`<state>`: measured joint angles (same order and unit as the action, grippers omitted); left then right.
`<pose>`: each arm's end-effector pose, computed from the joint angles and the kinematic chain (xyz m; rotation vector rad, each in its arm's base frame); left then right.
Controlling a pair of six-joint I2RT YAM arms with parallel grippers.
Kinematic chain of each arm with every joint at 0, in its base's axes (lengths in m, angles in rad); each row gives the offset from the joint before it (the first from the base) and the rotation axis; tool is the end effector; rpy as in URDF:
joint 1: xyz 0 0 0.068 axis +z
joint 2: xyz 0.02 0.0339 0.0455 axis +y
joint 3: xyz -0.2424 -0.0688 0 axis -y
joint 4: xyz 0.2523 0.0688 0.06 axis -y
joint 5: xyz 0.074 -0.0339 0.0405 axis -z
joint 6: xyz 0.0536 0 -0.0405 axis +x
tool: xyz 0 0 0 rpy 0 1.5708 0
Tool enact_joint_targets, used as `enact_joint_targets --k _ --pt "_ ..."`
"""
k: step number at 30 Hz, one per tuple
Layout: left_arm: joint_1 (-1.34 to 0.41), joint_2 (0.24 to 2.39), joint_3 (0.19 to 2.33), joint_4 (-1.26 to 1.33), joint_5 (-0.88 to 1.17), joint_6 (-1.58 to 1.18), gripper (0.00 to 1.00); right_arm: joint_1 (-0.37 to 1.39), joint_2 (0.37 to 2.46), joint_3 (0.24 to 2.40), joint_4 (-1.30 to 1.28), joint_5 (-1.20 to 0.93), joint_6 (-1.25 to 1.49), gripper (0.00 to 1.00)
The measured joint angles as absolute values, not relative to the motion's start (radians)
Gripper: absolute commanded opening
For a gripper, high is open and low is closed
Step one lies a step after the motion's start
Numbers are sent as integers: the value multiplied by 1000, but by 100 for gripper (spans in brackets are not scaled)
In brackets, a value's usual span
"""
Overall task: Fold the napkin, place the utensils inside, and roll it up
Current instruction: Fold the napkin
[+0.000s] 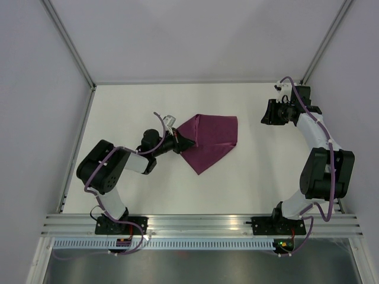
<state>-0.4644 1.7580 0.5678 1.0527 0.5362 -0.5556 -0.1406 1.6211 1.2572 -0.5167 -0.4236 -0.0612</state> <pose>0.2859 -0.1738 0.1232 0.3470 1.8112 -1.1927 0.3670 -0.0297 0.2271 -0.0895 2.3897 0.4237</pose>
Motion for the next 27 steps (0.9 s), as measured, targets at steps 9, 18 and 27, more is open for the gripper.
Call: enact_joint_targets --k 9,18,27 --pt "-510 1761 567 989 560 -488 2 -141 1623 1257 -517 -424 -65 40" --pt "-575 1774 565 888 551 -413 2 -141 1637 1257 -517 -423 -66 40" --pt "-630 1774 565 824 525 -342 3 -137 1637 1257 -517 -420 -68 40"
